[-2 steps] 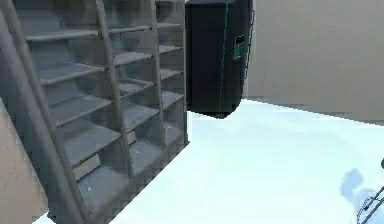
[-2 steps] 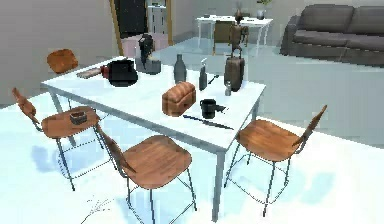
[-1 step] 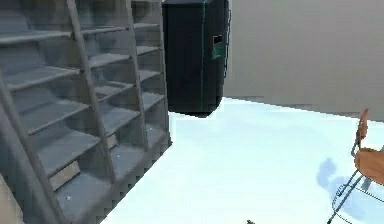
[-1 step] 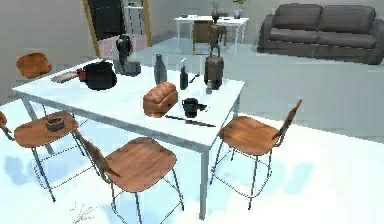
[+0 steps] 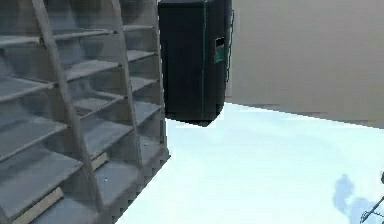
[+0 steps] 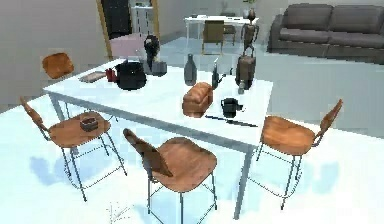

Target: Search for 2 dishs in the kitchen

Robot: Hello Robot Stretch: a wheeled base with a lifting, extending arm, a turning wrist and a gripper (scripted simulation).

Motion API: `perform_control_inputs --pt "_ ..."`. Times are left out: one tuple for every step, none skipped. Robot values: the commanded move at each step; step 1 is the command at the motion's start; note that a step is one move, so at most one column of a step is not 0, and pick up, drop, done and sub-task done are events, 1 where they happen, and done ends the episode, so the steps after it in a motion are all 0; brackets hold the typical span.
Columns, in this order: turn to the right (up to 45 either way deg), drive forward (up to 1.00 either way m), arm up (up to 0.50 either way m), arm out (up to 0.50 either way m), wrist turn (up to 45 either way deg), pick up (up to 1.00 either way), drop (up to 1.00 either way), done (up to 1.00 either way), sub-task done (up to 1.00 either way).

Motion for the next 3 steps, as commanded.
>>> perform_control_inputs --pt "18.0 0.0 0.0 0.0 0.0 0.0 0.0 0.0 0.0" --pt "0.0 1.0 0.0 0.0 0.0 0.0 0.0 0.0 0.0" --pt "0.0 0.75 0.0 0.0 0.0 0.0 0.0 0.0 0.0"
